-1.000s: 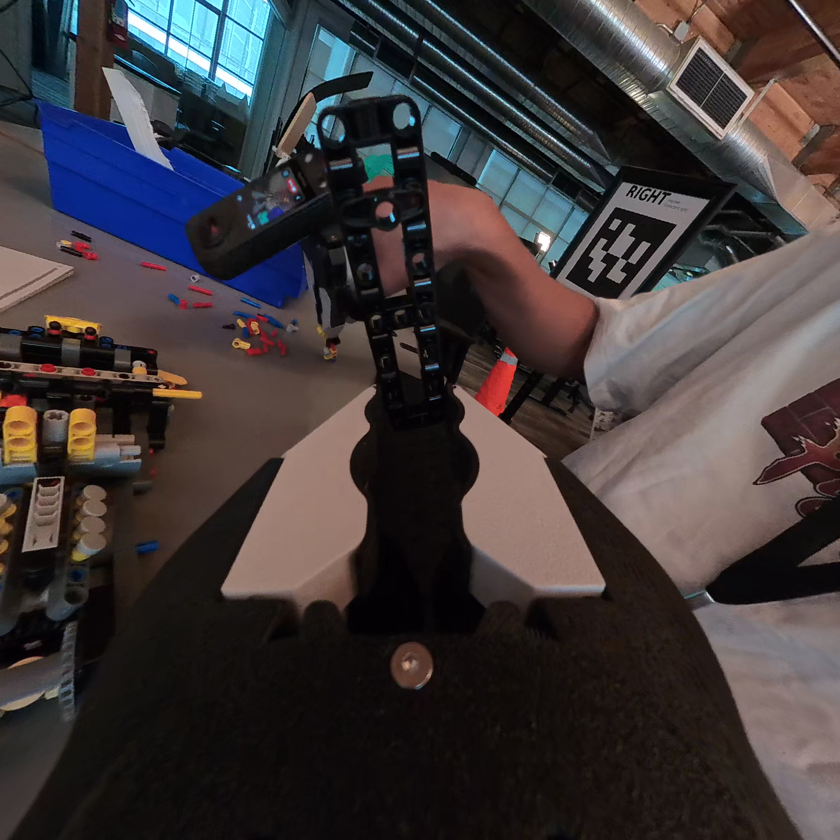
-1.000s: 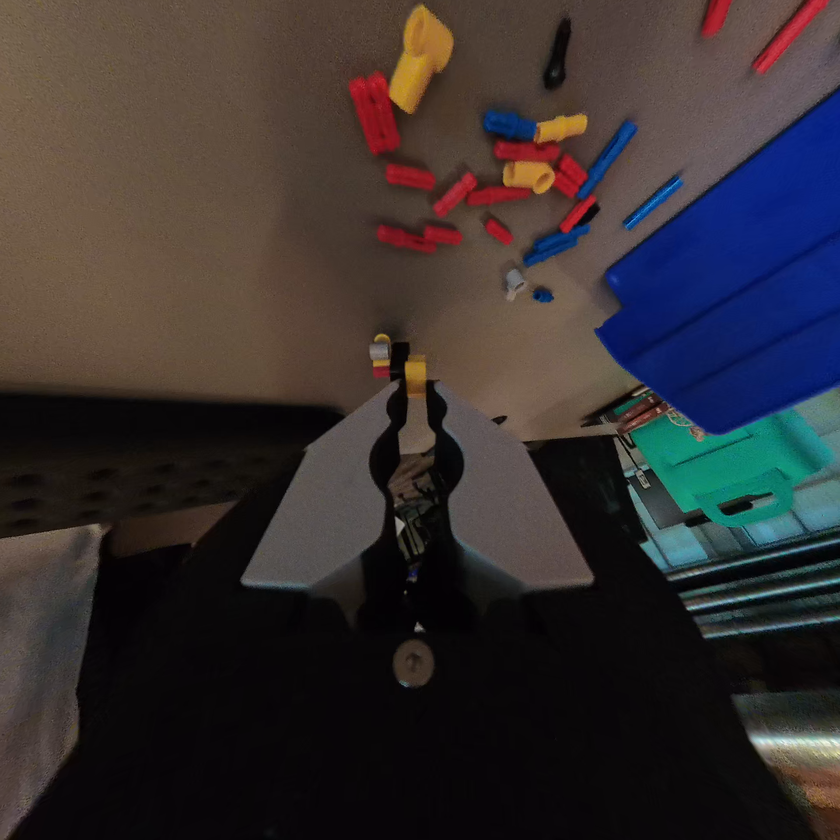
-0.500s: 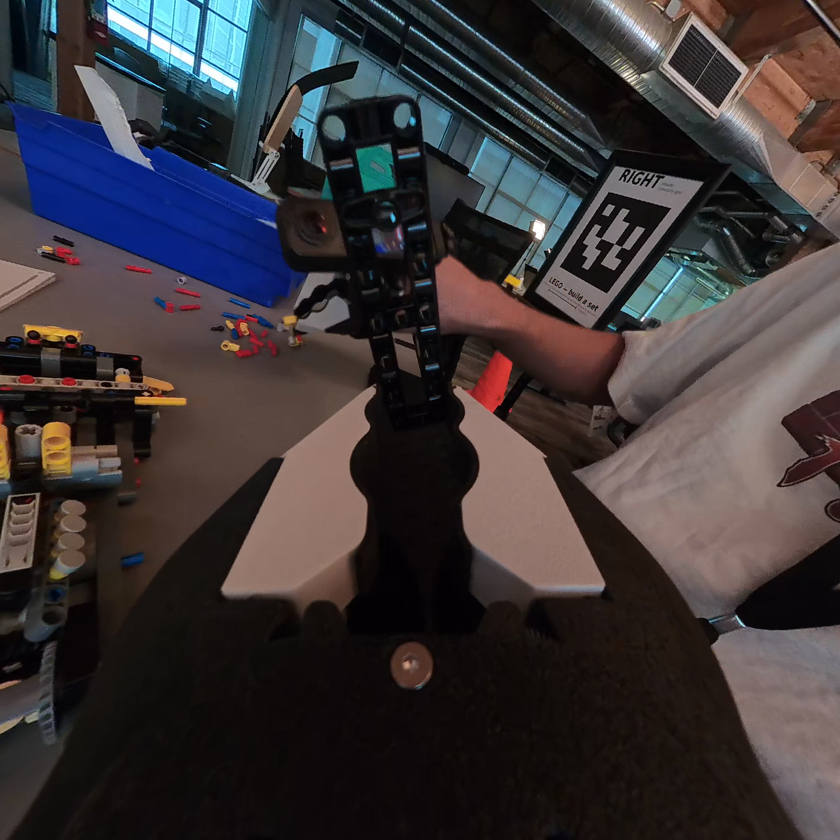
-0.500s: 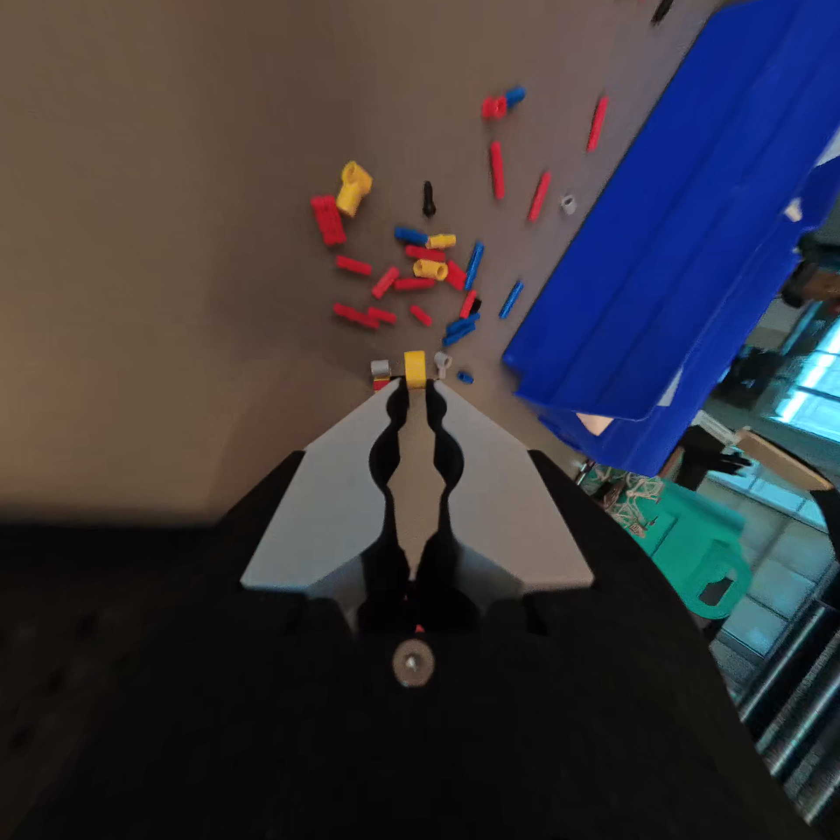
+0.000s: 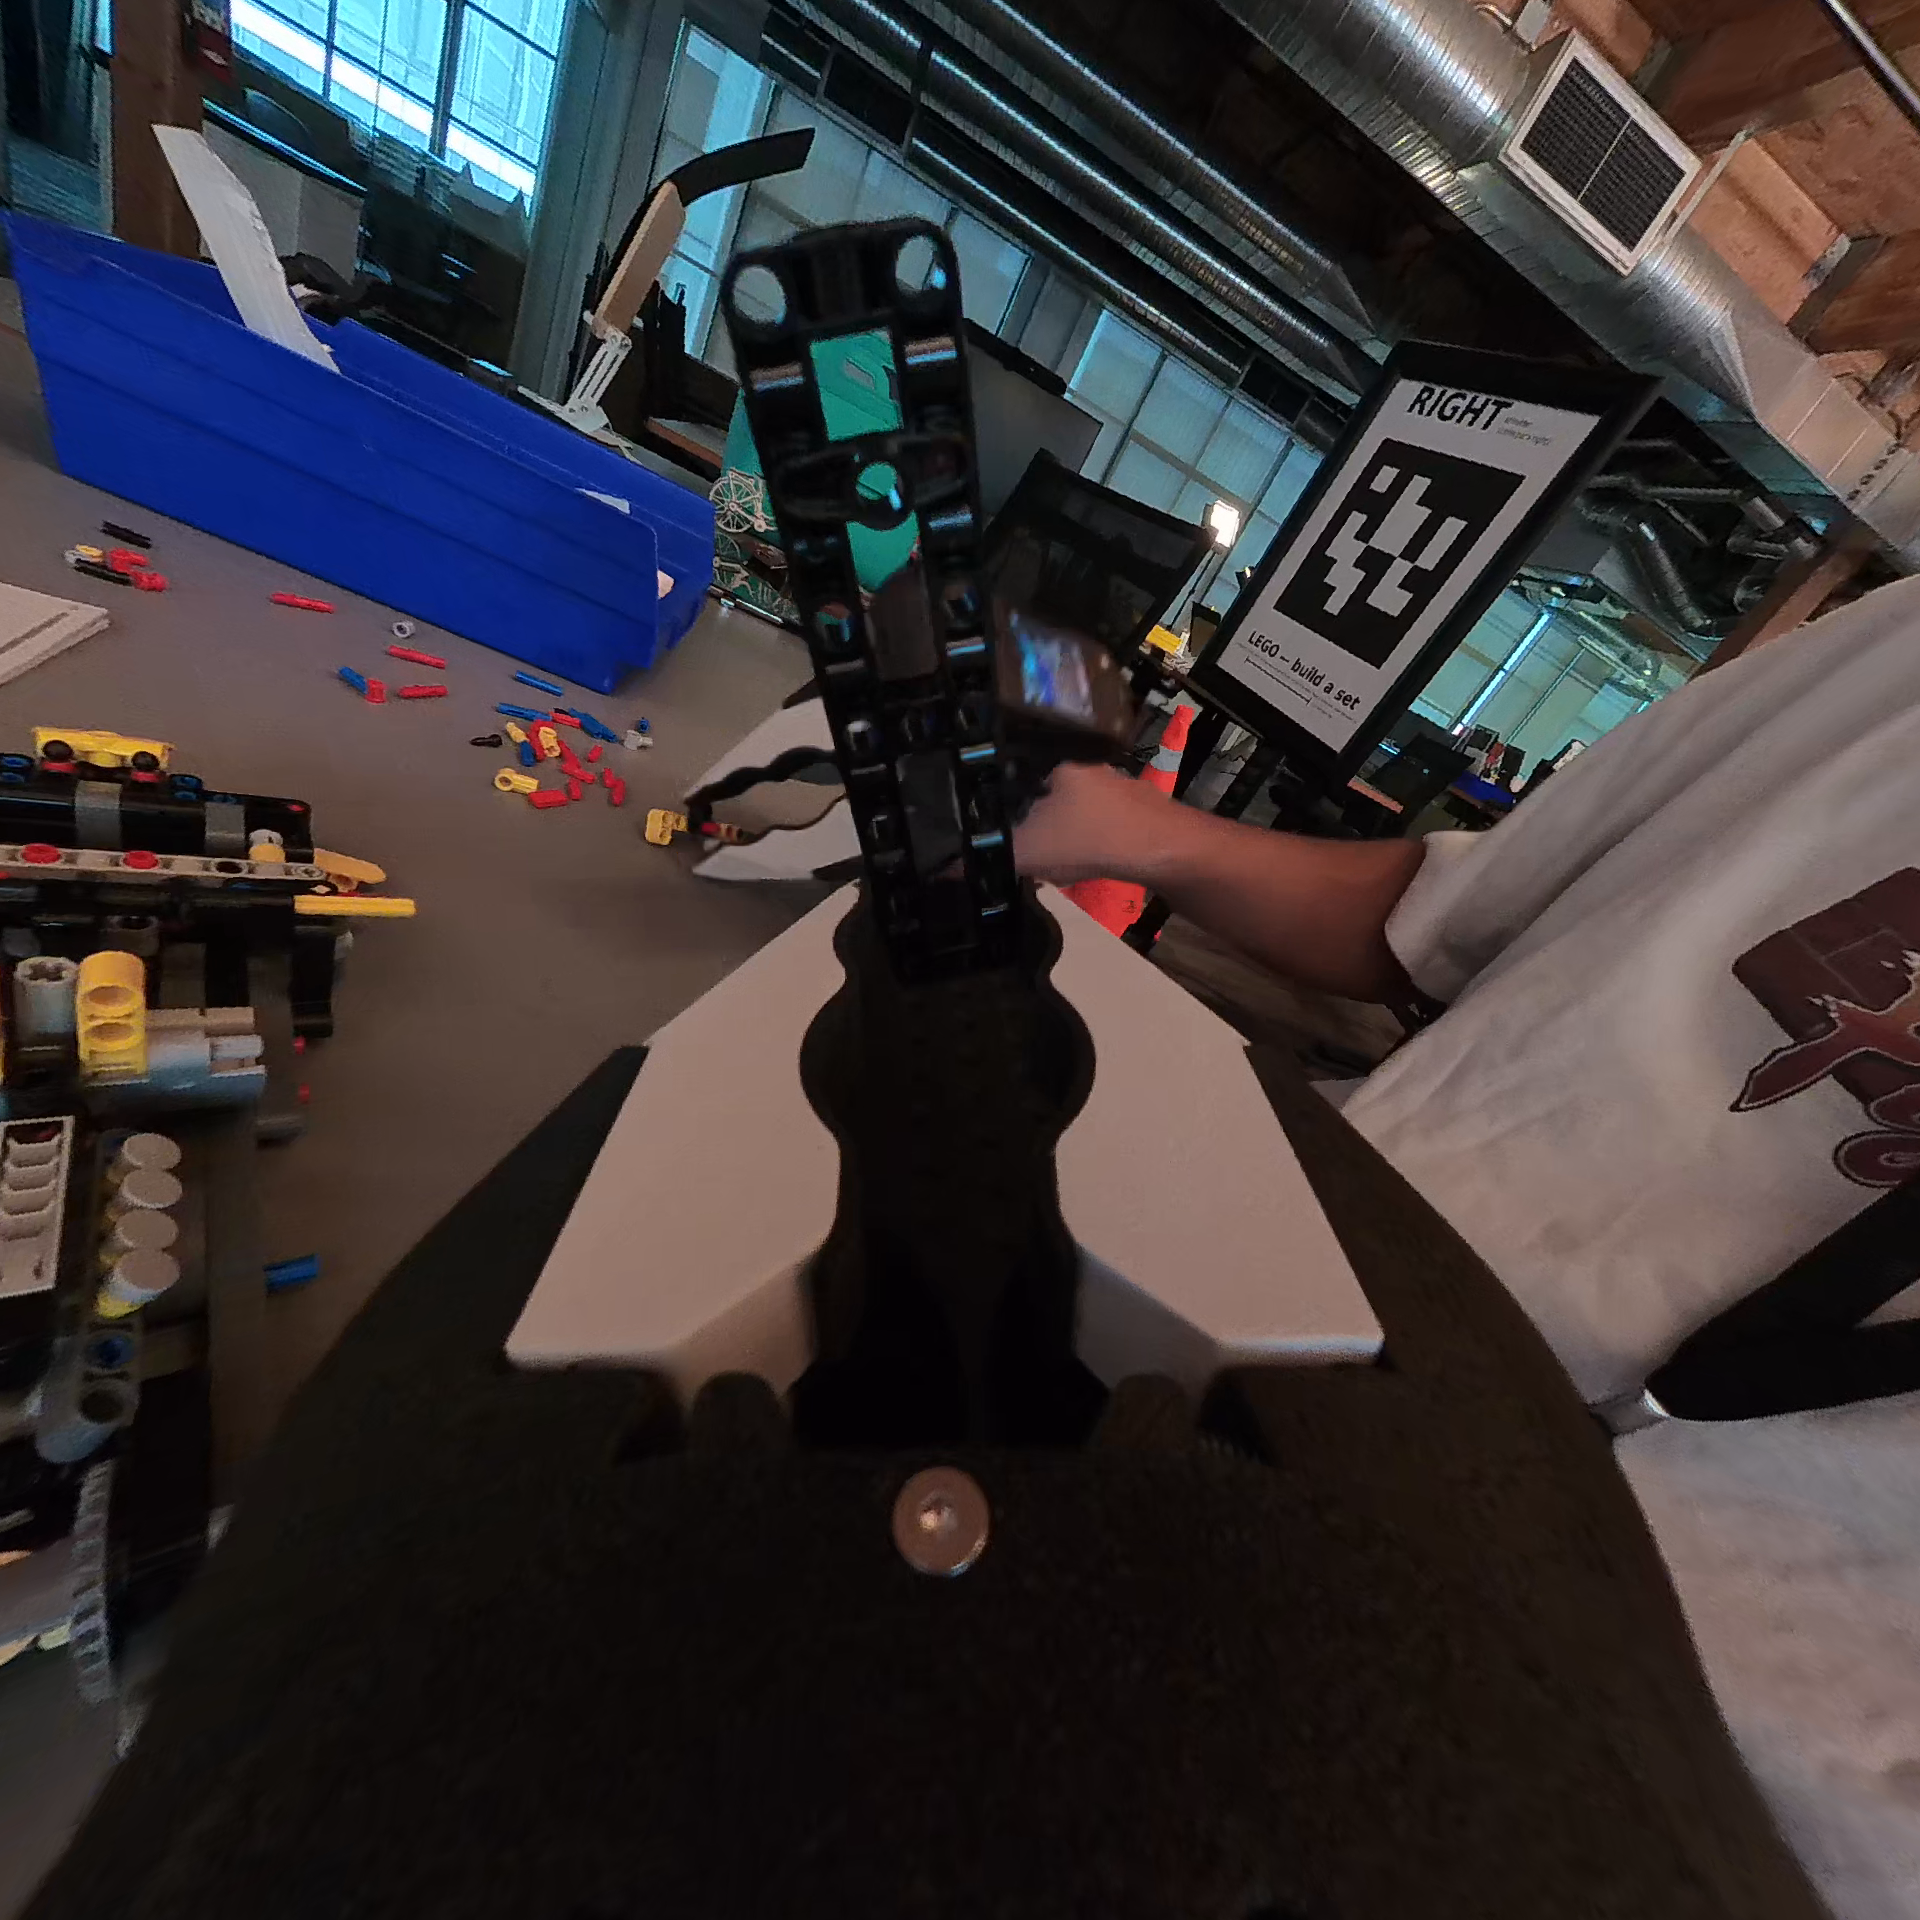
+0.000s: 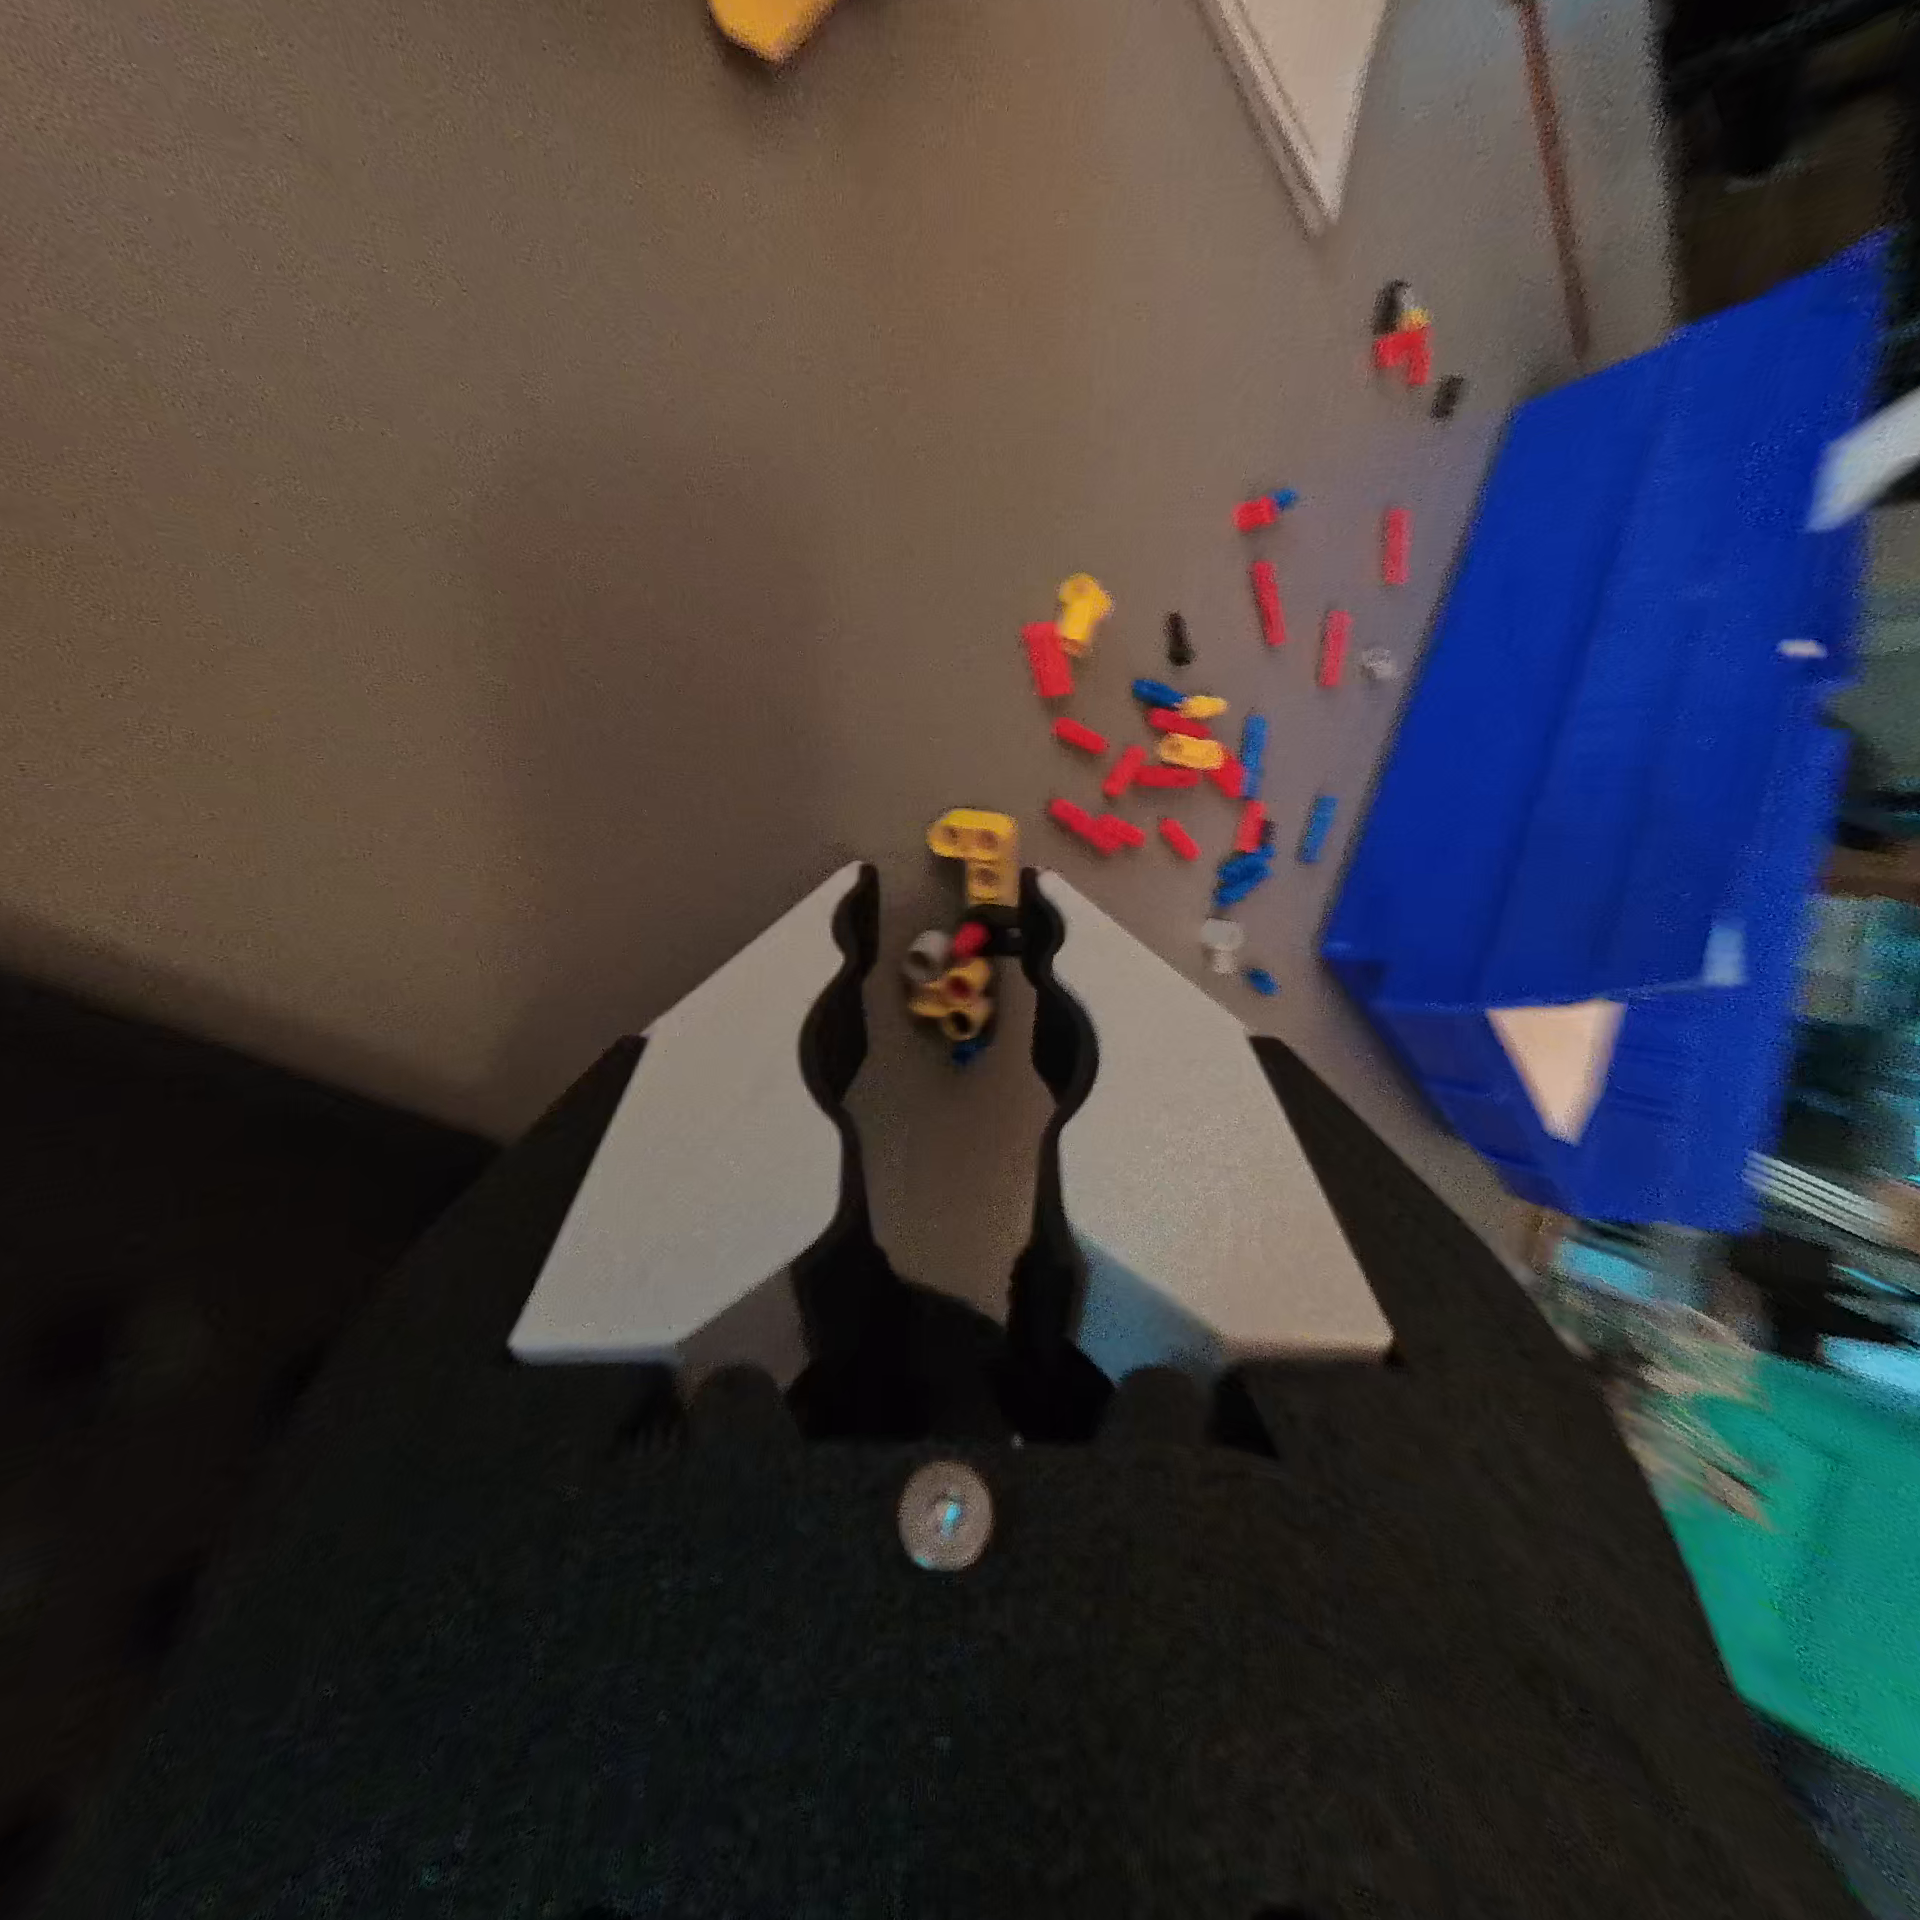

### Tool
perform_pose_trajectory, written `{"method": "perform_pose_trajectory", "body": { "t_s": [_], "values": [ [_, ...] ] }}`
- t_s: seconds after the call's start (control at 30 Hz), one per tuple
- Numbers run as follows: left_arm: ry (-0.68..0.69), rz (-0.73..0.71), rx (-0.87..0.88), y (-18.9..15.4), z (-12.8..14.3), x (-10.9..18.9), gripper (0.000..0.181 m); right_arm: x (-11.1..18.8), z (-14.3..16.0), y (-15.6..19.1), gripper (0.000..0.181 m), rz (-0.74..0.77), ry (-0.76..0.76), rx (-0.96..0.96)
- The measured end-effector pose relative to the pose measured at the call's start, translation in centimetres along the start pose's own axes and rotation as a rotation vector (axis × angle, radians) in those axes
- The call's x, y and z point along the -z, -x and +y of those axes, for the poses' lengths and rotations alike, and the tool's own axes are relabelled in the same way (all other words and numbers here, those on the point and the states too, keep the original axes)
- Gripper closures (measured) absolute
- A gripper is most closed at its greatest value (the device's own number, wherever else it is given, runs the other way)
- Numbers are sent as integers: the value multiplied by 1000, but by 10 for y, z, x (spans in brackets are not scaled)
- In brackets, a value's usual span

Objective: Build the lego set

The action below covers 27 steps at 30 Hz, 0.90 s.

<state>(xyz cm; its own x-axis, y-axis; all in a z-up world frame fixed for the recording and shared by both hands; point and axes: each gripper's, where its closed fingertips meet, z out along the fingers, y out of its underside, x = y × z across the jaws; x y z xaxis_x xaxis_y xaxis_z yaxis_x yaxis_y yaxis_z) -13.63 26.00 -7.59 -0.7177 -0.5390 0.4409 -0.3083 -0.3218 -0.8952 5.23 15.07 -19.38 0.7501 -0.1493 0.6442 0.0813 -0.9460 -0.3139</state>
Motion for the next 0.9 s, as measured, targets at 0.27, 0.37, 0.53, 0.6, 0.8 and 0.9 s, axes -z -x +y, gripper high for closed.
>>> {"method": "perform_pose_trajectory", "body": {
  "t_s": [0.27, 0.37, 0.53, 0.6, 0.8, 0.9],
  "values": [
    [-9, 18, 23, -1, -1, 1, 153, 48, 16, -46, 146, -446, -201, 10],
    [-1, 18, 23, -1, 0, 0, 153, 32, 35, -27, 145, -698, -100, -30],
    [-13, 32, 37, -1, -1, 2, 153, 18, 37, 1, 146, -1034, -192, -161],
    [-9, 35, 40, -2, -1, 1, 153, 16, 33, 0, 148, -1131, -231, -242],
    [2, 42, 41, -2, 1, 0, 153, 4, 28, -3, 150, -1159, -238, -245],
    [0, 41, 41, -2, 1, 0, 153, 1, 26, 1, 164, -1106, -213, -175]
  ]
}}
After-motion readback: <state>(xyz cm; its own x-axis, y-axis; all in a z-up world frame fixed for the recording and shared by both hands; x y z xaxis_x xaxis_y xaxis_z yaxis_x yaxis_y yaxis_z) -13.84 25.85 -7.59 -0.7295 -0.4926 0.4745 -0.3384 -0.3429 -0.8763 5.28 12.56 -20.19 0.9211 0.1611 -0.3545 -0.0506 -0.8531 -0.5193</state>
